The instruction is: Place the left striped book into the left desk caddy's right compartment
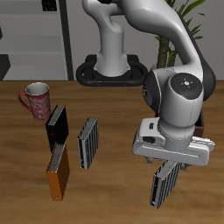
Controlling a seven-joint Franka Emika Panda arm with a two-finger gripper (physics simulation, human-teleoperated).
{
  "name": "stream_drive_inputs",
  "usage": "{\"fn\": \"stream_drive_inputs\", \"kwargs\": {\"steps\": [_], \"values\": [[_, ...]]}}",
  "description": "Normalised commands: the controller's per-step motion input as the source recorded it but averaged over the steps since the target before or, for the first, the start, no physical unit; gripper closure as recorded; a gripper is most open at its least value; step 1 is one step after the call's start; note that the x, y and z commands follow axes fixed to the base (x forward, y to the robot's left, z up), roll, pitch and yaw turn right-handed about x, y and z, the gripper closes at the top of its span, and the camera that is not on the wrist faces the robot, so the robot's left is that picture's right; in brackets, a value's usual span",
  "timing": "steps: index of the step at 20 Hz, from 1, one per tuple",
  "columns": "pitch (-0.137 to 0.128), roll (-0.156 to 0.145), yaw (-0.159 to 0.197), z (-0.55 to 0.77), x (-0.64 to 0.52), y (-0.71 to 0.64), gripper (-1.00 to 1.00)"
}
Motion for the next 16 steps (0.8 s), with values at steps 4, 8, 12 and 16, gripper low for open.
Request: {"fn": "stream_drive_inputs", "kwargs": {"steps": [4, 8, 12, 16], "values": [[0.053, 0.013, -0.009, -0.29, 0.06, -0.01, -1.00], [0.019, 0.011, -0.041, -0.13, -0.02, -0.05, 1.00], [0.015, -0.001, -0.008, -0.09, 0.02, -0.02, 1.00], [0.006, 0.019, -0.016, -0.04, 0.00, 0.01, 1.00]]}}
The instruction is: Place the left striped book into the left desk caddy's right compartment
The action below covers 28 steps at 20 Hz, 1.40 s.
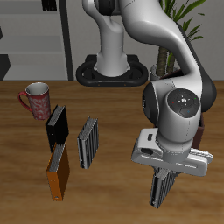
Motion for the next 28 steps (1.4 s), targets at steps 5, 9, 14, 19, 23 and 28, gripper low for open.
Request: {"fn": "stream_drive_inputs", "kwargs": {"steps": [5, 9, 14, 19, 23, 28], "values": [[-0.045, 0.015, 0.002, 0.33, -0.14, 0.06, 1.00], [-0.090, -0.005, 0.009, 0.69, -0.27, 0.04, 1.00], [-0.080, -0.019, 0.021, 0.64, -0.28, 0.00, 1.00], [-0.086, -0.049, 0.005, 0.68, -0.35, -0.12, 1.00], [-0.062, -0.027, 0.041, 0.44, -0.33, -0.12, 1.00], [-0.076, -0.034, 0.020, 0.56, -0.43, -0.14, 1.00]]}}
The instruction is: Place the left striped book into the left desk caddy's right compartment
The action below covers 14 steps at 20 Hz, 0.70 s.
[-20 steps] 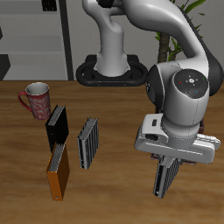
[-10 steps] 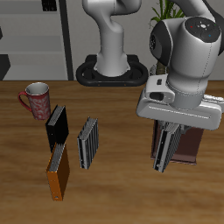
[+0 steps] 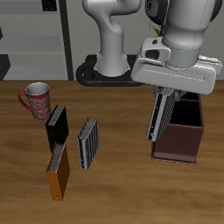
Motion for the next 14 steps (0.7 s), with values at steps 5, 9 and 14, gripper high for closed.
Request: {"fn": "stream_drive_inputs", "kwargs": {"steps": [5, 9, 14], "values": [[-0.061, -0.016, -0.003, 0.47, -0.40, -0.07, 1.00], [-0.061, -0.013, 0.004, 0.45, -0.55, 0.05, 1.00], [-0.043, -0.012, -0.018, 0.32, -0.51, 0.13, 1.00]]}}
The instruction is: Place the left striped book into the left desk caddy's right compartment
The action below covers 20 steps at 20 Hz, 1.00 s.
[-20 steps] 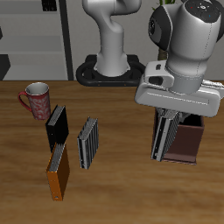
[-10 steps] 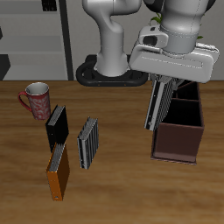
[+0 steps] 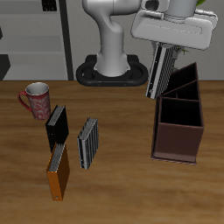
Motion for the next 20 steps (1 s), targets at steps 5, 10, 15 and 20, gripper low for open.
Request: {"fn": "stream_drive_inputs", "kwargs": {"steps": [5, 10, 15, 20], "values": [[-0.044, 0.010, 0.007, 0.26, -0.52, 0.24, 1.00], [-0.002, 0.004, 0.009, 0.08, -0.34, 0.27, 1.00], [0.014, 0.014, 0.028, -0.03, -0.12, 0.25, 1.00], [0.031, 0.011, -0.003, -0.11, -0.09, 0.26, 1.00]]}}
